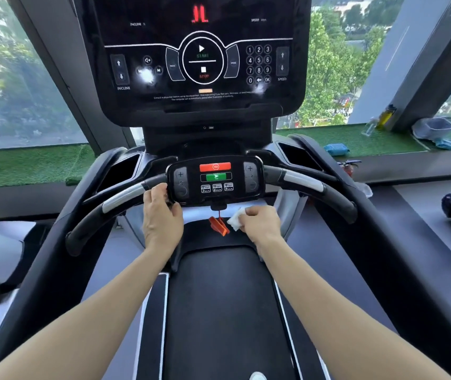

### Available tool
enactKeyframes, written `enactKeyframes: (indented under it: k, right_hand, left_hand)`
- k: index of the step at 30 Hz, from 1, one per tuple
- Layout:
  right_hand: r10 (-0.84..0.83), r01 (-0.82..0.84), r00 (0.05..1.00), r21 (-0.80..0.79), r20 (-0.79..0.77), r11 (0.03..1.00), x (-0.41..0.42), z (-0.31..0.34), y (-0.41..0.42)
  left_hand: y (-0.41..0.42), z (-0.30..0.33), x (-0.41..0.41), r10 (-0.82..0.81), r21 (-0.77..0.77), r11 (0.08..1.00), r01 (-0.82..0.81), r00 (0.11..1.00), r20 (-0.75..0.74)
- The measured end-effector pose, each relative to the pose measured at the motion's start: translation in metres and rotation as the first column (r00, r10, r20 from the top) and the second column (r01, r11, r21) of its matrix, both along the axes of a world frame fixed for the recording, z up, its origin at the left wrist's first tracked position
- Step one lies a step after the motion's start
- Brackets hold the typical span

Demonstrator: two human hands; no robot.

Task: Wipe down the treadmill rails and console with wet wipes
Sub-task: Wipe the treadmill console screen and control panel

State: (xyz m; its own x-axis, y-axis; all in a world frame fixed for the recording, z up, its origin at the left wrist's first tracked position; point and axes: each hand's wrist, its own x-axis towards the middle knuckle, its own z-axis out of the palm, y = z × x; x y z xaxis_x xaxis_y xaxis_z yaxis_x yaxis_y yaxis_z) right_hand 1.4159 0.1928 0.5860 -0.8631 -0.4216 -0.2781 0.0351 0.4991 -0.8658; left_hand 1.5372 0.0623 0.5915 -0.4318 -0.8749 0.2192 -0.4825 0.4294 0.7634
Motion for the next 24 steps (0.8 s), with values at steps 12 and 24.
enactKeyframes:
  k: [12, 24]
  right_hand:
    - [0.193, -0.233, 0.665, 0.044, -0.721, 0.971, 0.089, 0.013, -0.084]
    - [0.315, -0.212, 0.389, 0.249, -0.866, 0.945, 0.076, -0.002, -0.098]
  left_hand:
    - [-0.035, -0.005, 0.059, -0.212, 0.014, 0.977, 0.212, 0.977, -0.004]
    - [-0.052, -0.011, 0.073, -0.267, 0.031, 0.963, 0.267, 0.964, 0.01]
